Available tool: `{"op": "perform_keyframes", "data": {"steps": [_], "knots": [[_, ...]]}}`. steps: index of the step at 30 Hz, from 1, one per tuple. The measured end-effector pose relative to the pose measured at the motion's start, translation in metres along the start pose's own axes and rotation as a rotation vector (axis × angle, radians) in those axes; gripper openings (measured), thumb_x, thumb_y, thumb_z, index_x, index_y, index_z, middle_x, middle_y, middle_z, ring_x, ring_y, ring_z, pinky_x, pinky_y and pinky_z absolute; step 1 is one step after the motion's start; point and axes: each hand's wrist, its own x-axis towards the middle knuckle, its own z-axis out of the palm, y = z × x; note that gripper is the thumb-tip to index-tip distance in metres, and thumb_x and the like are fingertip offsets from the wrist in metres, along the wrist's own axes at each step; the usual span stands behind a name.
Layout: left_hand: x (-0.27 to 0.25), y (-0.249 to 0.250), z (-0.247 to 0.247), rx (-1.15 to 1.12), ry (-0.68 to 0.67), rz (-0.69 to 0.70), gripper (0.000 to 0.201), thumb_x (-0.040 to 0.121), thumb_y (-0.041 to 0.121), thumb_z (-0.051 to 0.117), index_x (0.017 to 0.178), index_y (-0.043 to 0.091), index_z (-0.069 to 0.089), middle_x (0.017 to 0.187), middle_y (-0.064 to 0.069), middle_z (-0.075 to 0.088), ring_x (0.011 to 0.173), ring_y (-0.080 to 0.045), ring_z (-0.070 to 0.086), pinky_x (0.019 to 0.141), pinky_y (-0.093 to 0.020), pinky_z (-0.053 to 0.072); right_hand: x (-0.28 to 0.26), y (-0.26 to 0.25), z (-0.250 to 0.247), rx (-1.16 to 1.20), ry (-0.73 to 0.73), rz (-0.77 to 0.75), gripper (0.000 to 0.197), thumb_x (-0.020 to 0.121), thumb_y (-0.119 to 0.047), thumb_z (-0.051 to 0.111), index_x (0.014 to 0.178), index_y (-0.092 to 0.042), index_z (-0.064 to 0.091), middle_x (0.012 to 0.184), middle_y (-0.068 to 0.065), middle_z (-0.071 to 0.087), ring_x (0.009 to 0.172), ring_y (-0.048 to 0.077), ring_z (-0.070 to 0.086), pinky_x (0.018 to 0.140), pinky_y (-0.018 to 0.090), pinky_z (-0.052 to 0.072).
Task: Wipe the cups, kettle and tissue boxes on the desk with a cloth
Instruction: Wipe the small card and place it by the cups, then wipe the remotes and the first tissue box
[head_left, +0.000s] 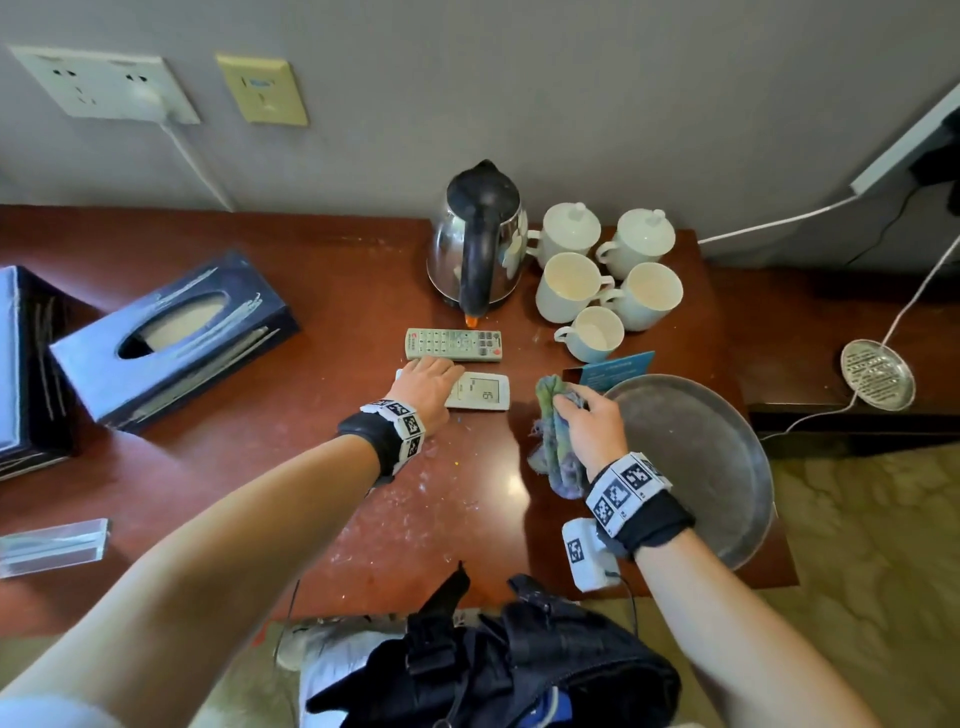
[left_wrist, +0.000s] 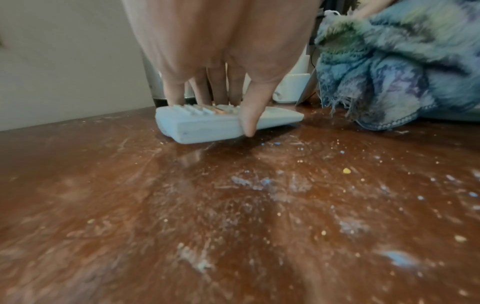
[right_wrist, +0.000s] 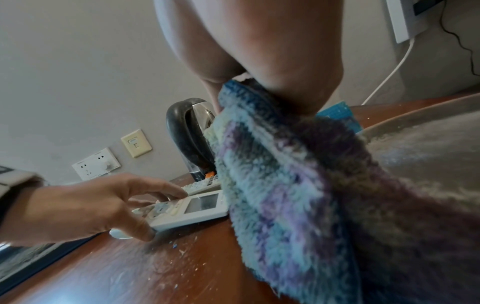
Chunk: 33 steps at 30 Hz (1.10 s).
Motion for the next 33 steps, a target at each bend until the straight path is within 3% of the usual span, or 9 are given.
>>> {"op": "perform_keyframes", "data": {"steps": [3, 11, 15, 17, 24, 28, 33], "knots": [[0.006, 0.003, 0.005, -0.003, -0.02, 0.015, 0.068, 0.088, 0.009, 0.059, 0.152, 0.013, 0.033, 0.152, -0.006, 0.038, 0.139, -0.025, 0.032, 0.114, -0.034, 0.022, 0.002, 0.0, 0.0, 0.007, 0.003, 0.033, 0.036, 0.083, -0.038, 0.062, 0.117, -0.027, 0.068, 0.112, 0.001, 0.07, 0.106, 0.024, 0.066, 0.098, 0.048, 0.051], [0.011, 0.003, 0.007, -0.001, -0.021, 0.001, 0.077, 0.09, 0.02, 0.066, 0.155, 0.016, 0.026, 0.157, -0.007, 0.03, 0.144, -0.026, 0.025, 0.118, -0.036, 0.014, 0.001, 0.001, 0.004, 0.024, 0.007, 0.04, 0.036, 0.085, -0.035, 0.063, 0.12, -0.025, 0.068, 0.112, 0.001, 0.07, 0.105, 0.025, 0.066, 0.098, 0.048, 0.052], [-0.005, -0.002, 0.003, -0.064, -0.01, -0.049, 0.073, 0.091, 0.021, 0.061, 0.156, 0.022, 0.026, 0.161, -0.005, 0.024, 0.148, -0.025, 0.019, 0.121, -0.048, 0.012, -0.008, -0.012, 0.011, 0.088, 0.003, -0.001, 0.019, 0.093, -0.024, 0.059, 0.11, -0.025, 0.069, 0.106, 0.002, 0.071, 0.102, 0.024, 0.067, 0.098, 0.047, 0.052], [-0.017, -0.01, -0.001, -0.106, 0.008, -0.076, 0.07, 0.092, 0.019, 0.057, 0.155, 0.023, 0.028, 0.161, -0.005, 0.024, 0.148, -0.025, 0.018, 0.121, -0.048, 0.014, -0.013, -0.019, 0.017, 0.107, -0.001, -0.032, 0.019, 0.095, -0.022, 0.058, 0.11, -0.024, 0.068, 0.107, 0.004, 0.071, 0.103, 0.025, 0.067, 0.098, 0.047, 0.052], [-0.085, -0.049, -0.013, -0.242, 0.18, -0.324, 0.058, 0.095, 0.035, 0.058, 0.147, 0.018, 0.04, 0.153, -0.01, 0.032, 0.142, -0.028, 0.026, 0.105, -0.048, 0.041, -0.039, -0.066, 0.069, 0.058, -0.115, -0.185, 0.014, 0.084, -0.028, 0.063, 0.073, -0.032, 0.072, 0.092, 0.0, 0.074, 0.096, 0.028, 0.069, 0.093, 0.046, 0.054], [-0.14, -0.087, -0.027, -0.305, 0.268, -0.503, 0.061, 0.092, 0.043, 0.061, 0.145, 0.019, 0.041, 0.152, -0.01, 0.032, 0.14, -0.027, 0.029, 0.105, -0.047, 0.043, -0.054, -0.104, 0.122, 0.008, -0.281, -0.256, 0.015, 0.093, -0.016, 0.06, 0.081, -0.018, 0.068, 0.093, 0.009, 0.072, 0.096, 0.029, 0.067, 0.086, 0.035, 0.053], [-0.199, -0.139, -0.039, -0.42, 0.35, -0.666, 0.067, 0.087, 0.045, 0.068, 0.144, 0.02, 0.042, 0.146, -0.012, 0.036, 0.138, -0.03, 0.032, 0.111, -0.044, 0.037, -0.067, -0.13, 0.19, -0.053, -0.445, -0.379, 0.013, 0.09, -0.018, 0.062, 0.094, -0.025, 0.071, 0.094, -0.002, 0.072, 0.099, 0.023, 0.067, 0.091, 0.033, 0.052]]}}
